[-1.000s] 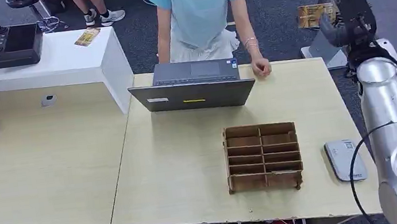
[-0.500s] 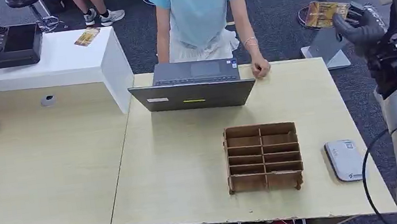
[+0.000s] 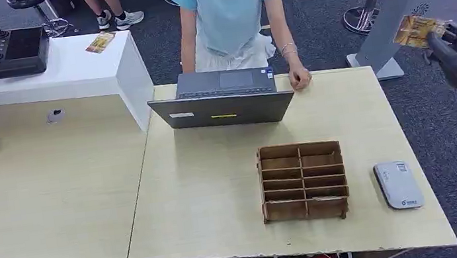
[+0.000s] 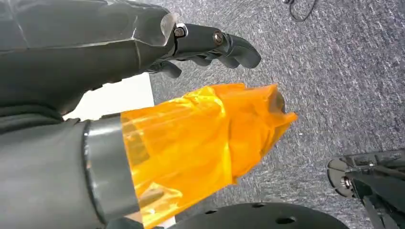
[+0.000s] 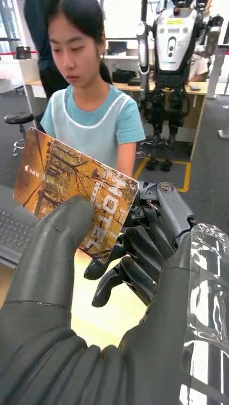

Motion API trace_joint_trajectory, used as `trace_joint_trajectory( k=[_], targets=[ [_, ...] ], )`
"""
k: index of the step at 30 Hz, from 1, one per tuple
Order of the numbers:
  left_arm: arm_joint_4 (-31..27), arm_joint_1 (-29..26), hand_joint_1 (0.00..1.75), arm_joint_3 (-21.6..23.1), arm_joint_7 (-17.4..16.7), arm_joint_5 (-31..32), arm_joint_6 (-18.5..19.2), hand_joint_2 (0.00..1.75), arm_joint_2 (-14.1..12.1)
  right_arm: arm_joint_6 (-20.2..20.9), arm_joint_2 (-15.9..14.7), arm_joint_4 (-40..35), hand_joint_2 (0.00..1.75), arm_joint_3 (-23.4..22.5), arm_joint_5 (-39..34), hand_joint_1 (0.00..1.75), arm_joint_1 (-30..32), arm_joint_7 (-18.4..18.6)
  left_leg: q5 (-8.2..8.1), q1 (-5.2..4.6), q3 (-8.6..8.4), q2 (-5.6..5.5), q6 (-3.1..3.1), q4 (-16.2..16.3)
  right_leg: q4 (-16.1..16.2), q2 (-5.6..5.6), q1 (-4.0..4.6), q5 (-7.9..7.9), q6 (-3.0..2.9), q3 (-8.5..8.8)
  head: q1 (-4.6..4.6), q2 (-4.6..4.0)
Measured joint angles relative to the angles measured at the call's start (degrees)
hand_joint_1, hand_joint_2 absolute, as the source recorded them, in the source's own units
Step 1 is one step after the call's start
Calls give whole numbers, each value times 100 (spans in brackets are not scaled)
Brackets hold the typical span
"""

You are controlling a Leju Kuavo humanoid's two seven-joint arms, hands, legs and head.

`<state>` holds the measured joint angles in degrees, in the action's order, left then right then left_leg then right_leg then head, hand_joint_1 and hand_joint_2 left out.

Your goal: Pass the card to the sensor for recognition and then transmit it.

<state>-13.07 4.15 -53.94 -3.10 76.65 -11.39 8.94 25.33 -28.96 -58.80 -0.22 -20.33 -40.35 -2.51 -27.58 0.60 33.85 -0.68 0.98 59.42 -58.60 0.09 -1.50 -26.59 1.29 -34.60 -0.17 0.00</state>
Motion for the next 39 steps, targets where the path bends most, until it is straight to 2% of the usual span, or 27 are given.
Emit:
trace_joint_trajectory(
  k=[8,18,27,32,39],
  targets=[
    [0,-5,0,-52,9,-37,-2,0,-4,184,-496,-922,175,-57,-369,175,1037,-103,-4,1,1,0,-6,-1,1,-1,0,-2,1,1,2,0],
    [0,-7,0,-74,70,20,-2,0,-7,467,-802,-1737,175,-275,-520,175,2283,-313,-8,-1,1,1,-11,-1,1,-1,0,-3,1,0,2,0],
    [0,-6,0,-72,76,66,2,0,-31,736,-1108,-1919,175,-492,-612,175,2903,-376,-8,-1,1,3,-12,-1,2,1,-1,-3,1,0,2,0],
    [0,-5,0,-72,79,83,7,0,-31,773,-1191,-1960,175,-527,-618,175,3034,-372,-8,-1,-1,3,-12,-1,2,2,-1,-3,1,0,0,0],
    [0,-3,0,-72,118,120,4,0,-31,1036,-1443,-1965,175,-605,-721,175,3313,-345,-8,-2,-1,2,-12,-1,2,-1,-1,-3,2,1,0,0]
  ],
)
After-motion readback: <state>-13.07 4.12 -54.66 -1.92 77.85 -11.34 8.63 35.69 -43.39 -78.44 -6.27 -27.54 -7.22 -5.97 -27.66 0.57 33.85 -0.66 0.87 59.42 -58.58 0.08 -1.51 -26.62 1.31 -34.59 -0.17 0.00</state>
